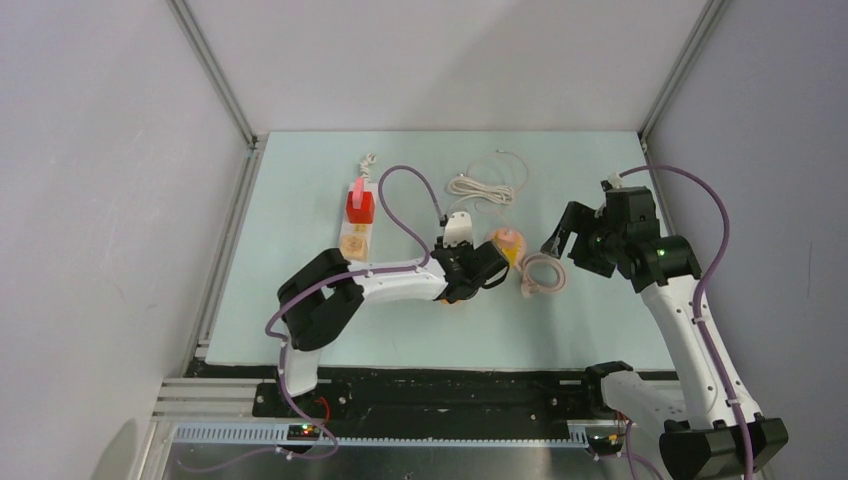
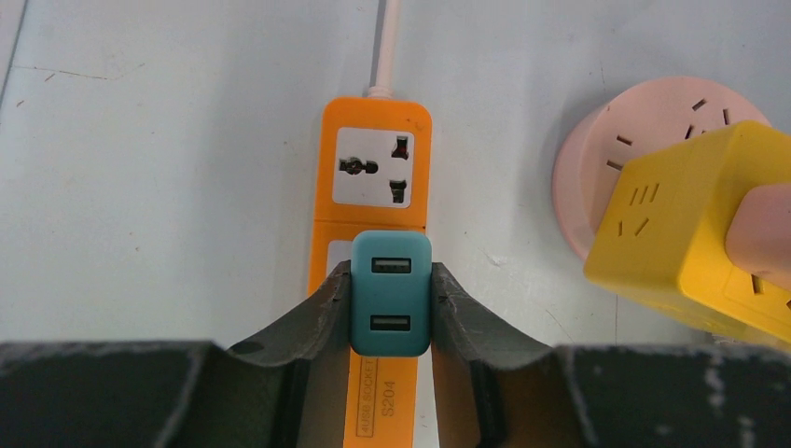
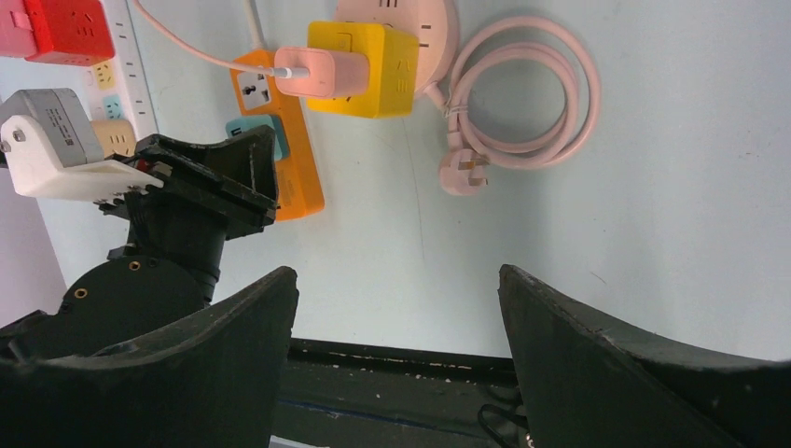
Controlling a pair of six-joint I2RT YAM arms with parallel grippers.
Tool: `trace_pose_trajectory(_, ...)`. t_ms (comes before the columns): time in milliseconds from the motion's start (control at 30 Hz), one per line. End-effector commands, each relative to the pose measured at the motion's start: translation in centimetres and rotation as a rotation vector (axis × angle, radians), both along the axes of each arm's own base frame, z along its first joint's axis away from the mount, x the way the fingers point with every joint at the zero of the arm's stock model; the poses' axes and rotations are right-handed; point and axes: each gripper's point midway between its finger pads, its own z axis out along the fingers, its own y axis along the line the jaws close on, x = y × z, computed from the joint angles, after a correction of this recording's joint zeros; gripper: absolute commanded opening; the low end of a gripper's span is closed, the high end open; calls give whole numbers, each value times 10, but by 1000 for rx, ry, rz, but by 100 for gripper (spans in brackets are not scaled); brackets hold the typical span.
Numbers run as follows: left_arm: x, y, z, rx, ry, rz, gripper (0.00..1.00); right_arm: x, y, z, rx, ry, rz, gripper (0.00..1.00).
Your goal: Insert the plug
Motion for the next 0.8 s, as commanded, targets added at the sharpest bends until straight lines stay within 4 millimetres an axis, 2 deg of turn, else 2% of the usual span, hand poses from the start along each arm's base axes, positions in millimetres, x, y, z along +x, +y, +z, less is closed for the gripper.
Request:
trace_pose_trajectory(0, -35, 29, -66, 101, 175, 29, 0, -3, -1, 6, 12, -16, -3, 82)
trace_pose_trajectory(100, -34, 33, -63, 78, 180, 46, 5, -7, -2, 5, 9, -7, 0, 83)
trace_pose_trajectory(133, -33, 33, -58, 70, 172, 46, 15, -9, -2, 4, 13, -3, 3, 83)
trace_pose_trajectory(167, -30, 33, -54, 67, 160, 47, 21, -9, -1, 5, 17, -4, 5, 83)
trace_pose_trajectory(200, -28, 31, -47, 65, 150, 39, 35, -9, 0, 6, 24, -5, 10, 83)
trace_pose_trajectory(233, -24, 28, -40, 56, 135, 36, 43, -9, 1, 6, 28, -4, 12, 83)
trace_pose_trajectory(267, -22, 27, -35, 63, 124, 26, 62, -9, 2, 6, 35, -6, 16, 83)
trace_pose_trajectory(300, -19, 24, -26, 51, 108, 22, 72, -9, 3, 7, 38, -5, 19, 83)
trace_pose_trajectory(333, -16, 25, -19, 61, 89, 16, 88, -8, 4, 8, 45, -8, 21, 83)
trace_pose_trajectory(367, -13, 23, -7, 48, 65, 13, 97, -8, 5, 10, 53, -10, 20, 83)
trace_pose_trajectory(467, -2, 29, 32, 60, -26, 8, 99, -8, 12, 25, 97, -40, 33, 83)
trace_pose_trajectory(567, 3, 35, 84, 9, -116, 11, 100, -7, 18, 39, 137, -79, 44, 84)
trace_pose_trajectory(633, 3, 40, 112, -21, -157, 8, 100, -7, 18, 43, 143, -95, 43, 84)
trace_pose_trajectory(700, 0, 45, 133, -50, -181, -5, 100, -6, 16, 46, 136, -112, 37, 84)
trace_pose_trajectory(733, -2, 49, 137, -52, -186, -9, 100, -6, 15, 48, 131, -122, 33, 84)
trace_pose_trajectory(767, -5, 56, 152, -78, -206, -9, 100, -5, 12, 50, 119, -136, 26, 84)
